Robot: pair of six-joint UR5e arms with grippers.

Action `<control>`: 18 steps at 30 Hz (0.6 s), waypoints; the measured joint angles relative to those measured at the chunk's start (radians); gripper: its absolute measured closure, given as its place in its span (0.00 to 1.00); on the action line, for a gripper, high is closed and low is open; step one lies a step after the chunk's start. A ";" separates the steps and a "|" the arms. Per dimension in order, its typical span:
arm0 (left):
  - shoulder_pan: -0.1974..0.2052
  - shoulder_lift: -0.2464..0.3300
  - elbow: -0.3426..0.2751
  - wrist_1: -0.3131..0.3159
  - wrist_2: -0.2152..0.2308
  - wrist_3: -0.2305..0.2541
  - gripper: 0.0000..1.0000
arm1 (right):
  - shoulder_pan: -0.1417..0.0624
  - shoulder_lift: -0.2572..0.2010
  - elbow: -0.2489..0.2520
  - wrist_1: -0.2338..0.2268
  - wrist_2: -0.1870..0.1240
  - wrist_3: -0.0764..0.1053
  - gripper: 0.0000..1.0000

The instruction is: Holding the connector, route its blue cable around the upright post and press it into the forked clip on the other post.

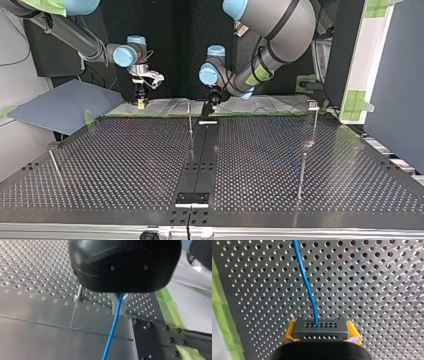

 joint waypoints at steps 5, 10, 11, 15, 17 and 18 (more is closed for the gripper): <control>0.000 0.000 0.000 -0.002 0.000 -0.001 1.00 | 0.001 0.026 -0.004 0.005 0.012 -0.009 1.00; 0.000 0.000 0.000 -0.004 0.000 -0.001 1.00 | -0.003 0.061 -0.017 0.016 0.013 -0.013 1.00; 0.000 0.000 0.000 -0.004 0.000 -0.001 1.00 | -0.003 0.066 -0.021 0.023 0.013 -0.014 1.00; 0.000 0.000 0.000 -0.004 0.000 -0.002 1.00 | -0.003 0.074 -0.034 0.046 0.014 -0.017 1.00; 0.000 0.000 0.000 -0.004 0.000 -0.002 1.00 | -0.004 0.075 -0.038 0.052 0.014 -0.018 1.00; 0.000 0.000 0.000 -0.004 0.000 -0.002 1.00 | -0.004 0.075 -0.039 0.054 0.014 -0.019 1.00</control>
